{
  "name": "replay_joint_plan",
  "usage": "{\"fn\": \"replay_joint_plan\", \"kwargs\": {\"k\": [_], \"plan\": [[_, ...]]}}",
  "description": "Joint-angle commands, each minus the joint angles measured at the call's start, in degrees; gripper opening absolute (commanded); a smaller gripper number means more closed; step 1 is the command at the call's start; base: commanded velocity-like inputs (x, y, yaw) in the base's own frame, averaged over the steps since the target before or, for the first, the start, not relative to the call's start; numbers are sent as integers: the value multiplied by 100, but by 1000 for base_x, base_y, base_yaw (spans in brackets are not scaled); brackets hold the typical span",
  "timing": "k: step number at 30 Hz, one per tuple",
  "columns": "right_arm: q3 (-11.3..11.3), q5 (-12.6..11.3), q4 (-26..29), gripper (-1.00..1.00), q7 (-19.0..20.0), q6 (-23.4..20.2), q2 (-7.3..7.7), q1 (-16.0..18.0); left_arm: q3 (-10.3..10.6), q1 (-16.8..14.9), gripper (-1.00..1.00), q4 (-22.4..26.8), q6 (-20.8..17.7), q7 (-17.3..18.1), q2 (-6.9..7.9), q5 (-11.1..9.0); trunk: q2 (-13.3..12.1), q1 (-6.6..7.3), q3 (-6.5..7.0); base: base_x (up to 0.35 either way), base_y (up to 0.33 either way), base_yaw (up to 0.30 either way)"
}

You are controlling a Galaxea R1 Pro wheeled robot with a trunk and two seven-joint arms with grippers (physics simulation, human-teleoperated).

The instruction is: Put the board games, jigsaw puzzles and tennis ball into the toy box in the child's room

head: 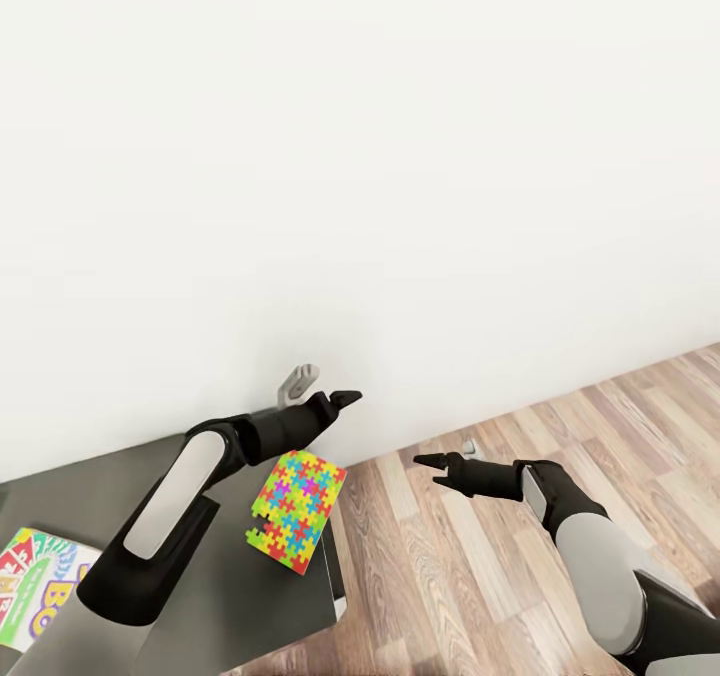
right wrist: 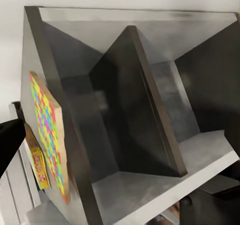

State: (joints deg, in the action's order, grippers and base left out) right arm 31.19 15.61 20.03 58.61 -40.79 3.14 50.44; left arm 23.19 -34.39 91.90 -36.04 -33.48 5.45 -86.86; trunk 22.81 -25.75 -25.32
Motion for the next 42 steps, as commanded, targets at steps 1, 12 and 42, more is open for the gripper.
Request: {"fn": "replay_joint_plan", "kwargs": {"k": [1, 12, 42], "plan": [[48, 59, 2, 100, 37, -36, -5, 7, 3, -4, 100, 8, 10, -52, 1, -69, 11, -3, -19, 0, 0, 0], [47, 49, 1, 100, 43, -42, 4, 14, -60, -85, 100, 11, 16, -77, -241, -105, 11, -3, -122, 0, 0, 0], [47, 39, 1, 100, 62, 7, -10, -16, -475, -1288, 100, 20, -91, -1522, -951, -1687, 11, -3, -404, 0, 0, 0]]}}
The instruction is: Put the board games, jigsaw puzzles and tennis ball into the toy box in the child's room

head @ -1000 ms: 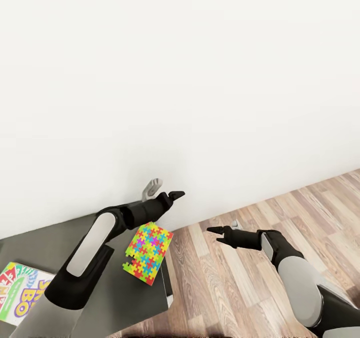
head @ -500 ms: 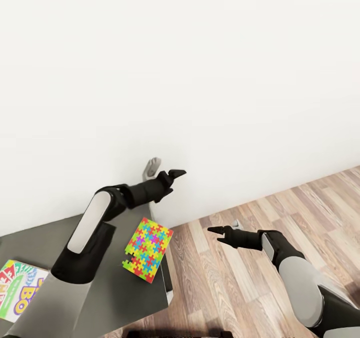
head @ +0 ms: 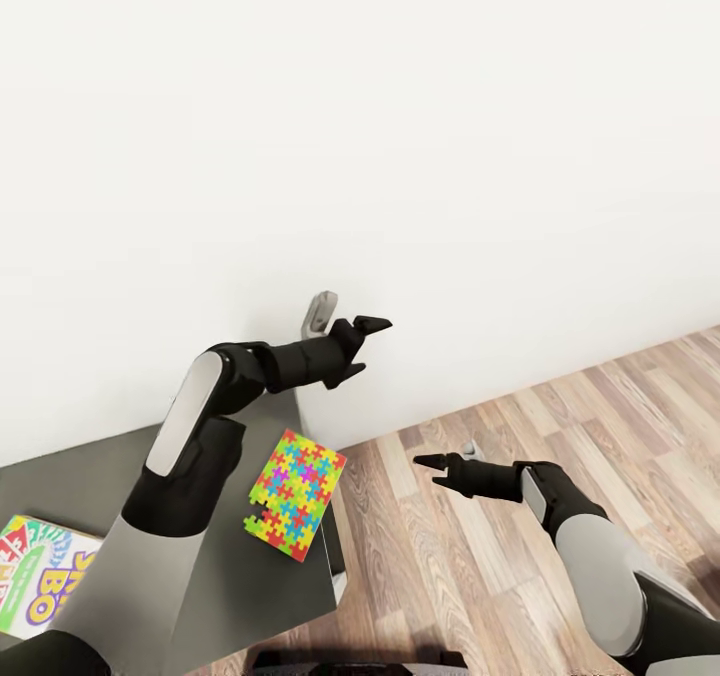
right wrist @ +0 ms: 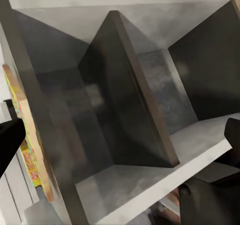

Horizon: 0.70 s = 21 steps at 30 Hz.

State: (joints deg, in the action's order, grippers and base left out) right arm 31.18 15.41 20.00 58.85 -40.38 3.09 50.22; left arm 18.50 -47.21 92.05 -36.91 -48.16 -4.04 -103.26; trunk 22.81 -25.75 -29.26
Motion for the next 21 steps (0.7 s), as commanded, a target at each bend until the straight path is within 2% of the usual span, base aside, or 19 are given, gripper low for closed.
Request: {"fn": "replay_joint_plan", "kwargs": {"k": [1, 15, 21], "plan": [[48, 59, 4, 100, 36, -32, -14, 4, -7, -28, 100, 5, -5, -91, -29, -85, 10, -3, -18, 0, 0, 0], [49, 54, 4, 100, 38, -25, -61, 3, 1, -117, 100, 5, -8, -233, -171, -483, 10, -3, -150, 0, 0, 0], [50, 48, 8, 100, 38, -21, -62, 4, 7, -114, 100, 5, -7, -242, -180, -525, 10, -3, -206, 0, 0, 0]]}}
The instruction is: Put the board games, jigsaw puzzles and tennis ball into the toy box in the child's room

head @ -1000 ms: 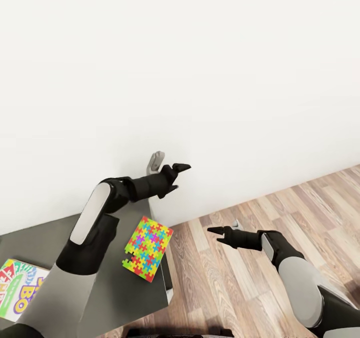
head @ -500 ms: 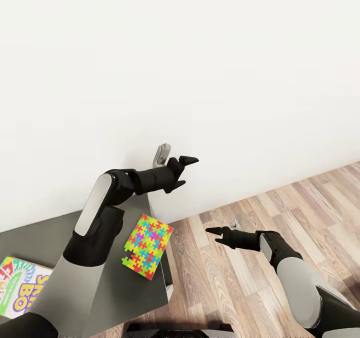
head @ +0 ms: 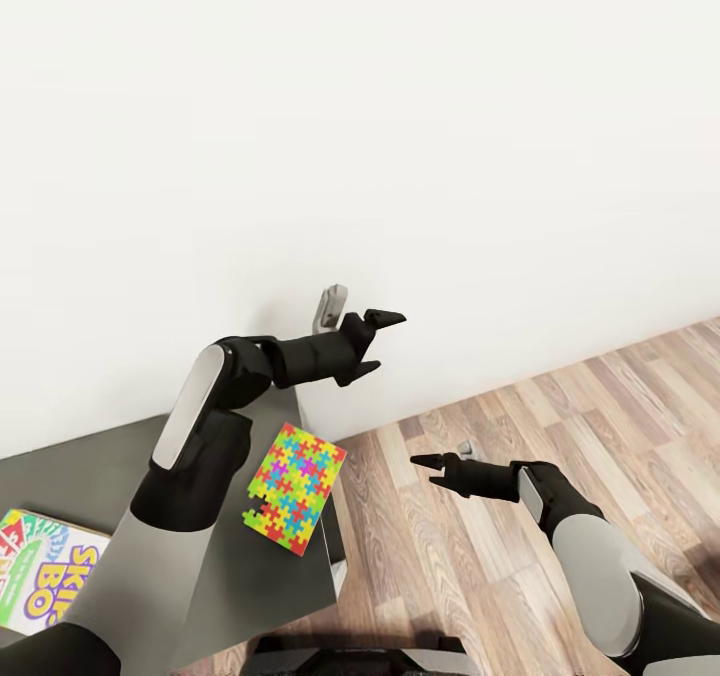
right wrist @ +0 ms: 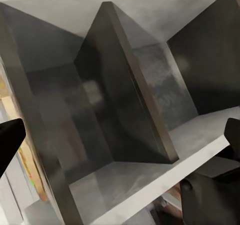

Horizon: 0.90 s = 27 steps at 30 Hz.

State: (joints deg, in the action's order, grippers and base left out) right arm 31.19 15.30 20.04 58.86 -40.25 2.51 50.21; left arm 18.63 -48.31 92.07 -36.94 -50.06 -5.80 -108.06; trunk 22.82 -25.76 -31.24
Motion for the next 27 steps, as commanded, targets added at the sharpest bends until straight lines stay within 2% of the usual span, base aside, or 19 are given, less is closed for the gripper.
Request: {"fn": "replay_joint_plan", "kwargs": {"k": [1, 15, 22, 24, 27], "plan": [[48, 58, 5, 100, 34, -32, -4, 8, -3, -5, 100, 4, -5, -53, -4, -54, 10, -3, -18, 0, 0, 0], [51, 47, 42, 100, 130, -21, -17, 46, 65, -3, 100, 0, -6, -59, -11, -94, 10, -3, -149, 0, 0, 0], [34, 77, 51, 100, 608, 164, -84, 41, 120, 4, 100, -2, -6, -63, -4, -94, 10, -3, -197, 0, 0, 0], [23, 98, 52, 100, 855, 331, -112, 37, 137, 8, 100, -3, -6, -64, -1, -94, 10, -3, -204, 0, 0, 0], [10, 105, 52, 100, 957, 414, -122, 34, 143, 9, 100, -4, -6, -64, -1, -93, 10, -3, -212, 0, 0, 0]]}}
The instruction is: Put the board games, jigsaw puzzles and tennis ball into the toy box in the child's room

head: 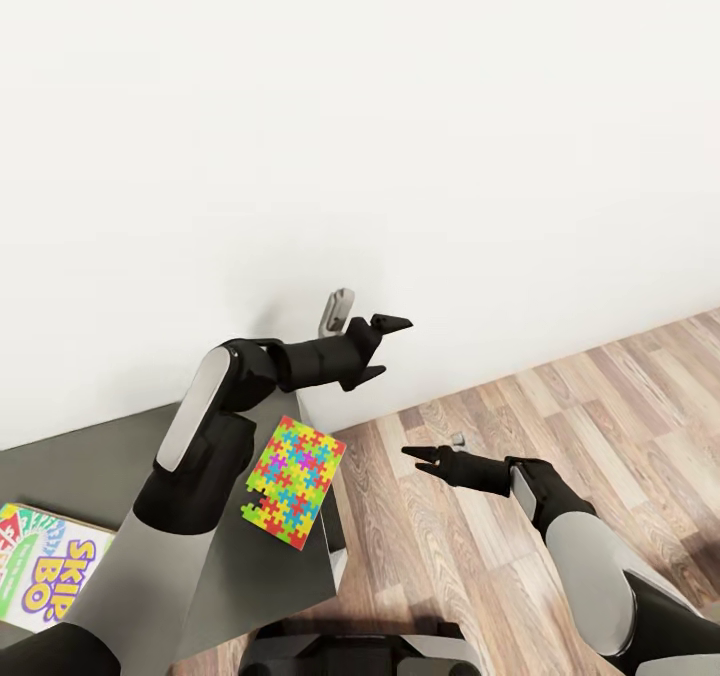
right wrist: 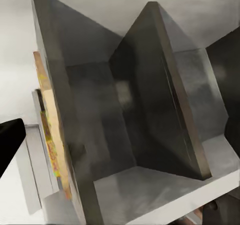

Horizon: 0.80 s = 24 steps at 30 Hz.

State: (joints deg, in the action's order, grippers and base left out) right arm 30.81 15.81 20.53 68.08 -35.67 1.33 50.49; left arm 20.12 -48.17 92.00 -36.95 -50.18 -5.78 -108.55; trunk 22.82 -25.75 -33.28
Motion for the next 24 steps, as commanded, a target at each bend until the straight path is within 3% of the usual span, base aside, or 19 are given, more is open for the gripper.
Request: {"fn": "replay_joint_plan", "kwargs": {"k": [1, 5, 14, 24], "plan": [[22, 59, 3, 100, 120, 28, -12, 2, -1, -4, 100, 3, -5, -53, -3, -44, 10, -3, -10, 0, 0, 0], [-91, 67, 3, 100, 257, 134, -24, -3, 6, -2, 100, 3, -5, -53, -1, -44, 10, -3, -16, 0, 0, 0], [-712, 62, 4, 100, 479, 286, -45, -21, 9, 0, 100, 4, -5, -54, 10, -43, 10, -3, -21, 0, 0, 0], [-897, 56, 4, 100, 523, 319, -47, -24, 9, 1, 100, 7, -5, -54, 14, -43, 10, -3, -23, 0, 0, 0]]}}
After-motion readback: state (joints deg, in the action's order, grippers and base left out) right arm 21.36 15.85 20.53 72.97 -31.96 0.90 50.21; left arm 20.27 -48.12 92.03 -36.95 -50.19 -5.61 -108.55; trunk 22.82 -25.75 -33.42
